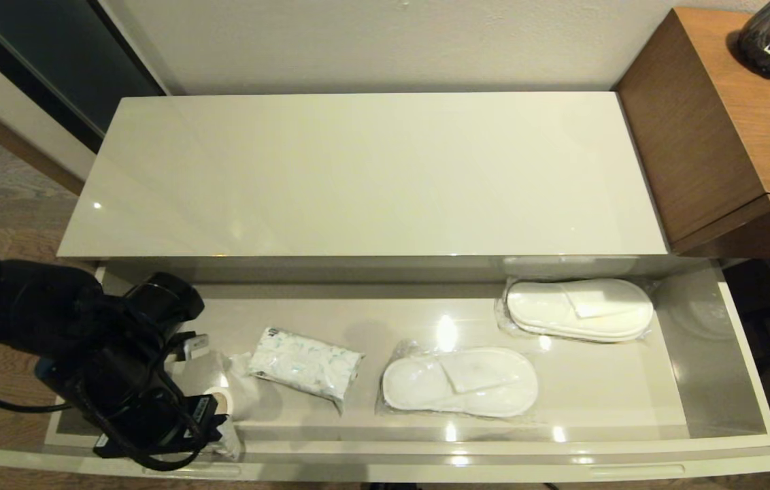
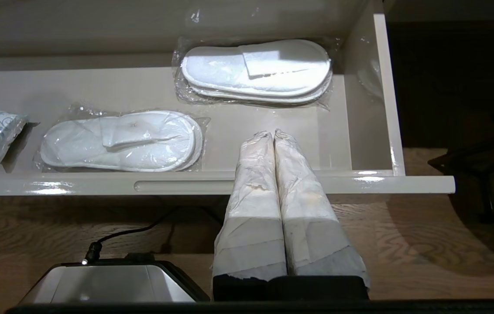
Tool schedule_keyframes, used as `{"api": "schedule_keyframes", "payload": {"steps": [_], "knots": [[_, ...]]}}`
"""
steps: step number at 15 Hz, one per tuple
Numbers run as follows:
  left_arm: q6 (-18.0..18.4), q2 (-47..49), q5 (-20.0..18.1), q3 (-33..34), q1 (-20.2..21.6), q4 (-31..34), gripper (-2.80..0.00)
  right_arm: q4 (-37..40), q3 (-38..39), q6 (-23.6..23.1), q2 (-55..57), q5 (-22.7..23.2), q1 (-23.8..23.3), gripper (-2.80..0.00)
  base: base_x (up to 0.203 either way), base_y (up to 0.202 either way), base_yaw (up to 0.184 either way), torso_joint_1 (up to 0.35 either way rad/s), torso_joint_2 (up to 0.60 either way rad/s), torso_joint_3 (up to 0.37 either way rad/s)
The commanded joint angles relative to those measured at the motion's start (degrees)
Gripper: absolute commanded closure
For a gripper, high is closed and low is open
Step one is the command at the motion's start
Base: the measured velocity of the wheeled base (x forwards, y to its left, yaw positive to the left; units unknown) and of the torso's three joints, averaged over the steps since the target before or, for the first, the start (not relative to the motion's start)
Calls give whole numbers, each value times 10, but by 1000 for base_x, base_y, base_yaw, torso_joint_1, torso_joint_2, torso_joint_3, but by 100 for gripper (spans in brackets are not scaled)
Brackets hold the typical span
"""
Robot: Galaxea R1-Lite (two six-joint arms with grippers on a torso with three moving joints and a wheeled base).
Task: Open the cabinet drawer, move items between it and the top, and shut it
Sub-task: Open the drawer, then take out the tissue from the drawer
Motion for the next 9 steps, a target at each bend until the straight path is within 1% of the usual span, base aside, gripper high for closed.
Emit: {"api": "schedule_keyframes", "payload": {"steps": [1,3,4,5,6,9], "knots": [[1,18,0,0,-3,2,-280,0,0,0,-1,0,0,0,0,0,0,0,0,0],[-5,25,4,0,-3,-7,-280,0,0,0,-1,0,0,0,0,0,0,0,0,0],[-18,30,4,-2,-2,-24,-280,0,1,0,-1,0,0,0,0,0,0,0,0,0],[-48,38,6,-5,0,-68,-280,0,1,0,-1,0,0,0,0,0,0,0,0,0],[-70,45,9,-10,3,-94,-280,0,1,0,-1,0,0,0,0,0,0,0,0,0],[-79,58,18,-27,7,-105,-280,0,0,0,-1,0,0,0,0,0,0,0,0,0]]}}
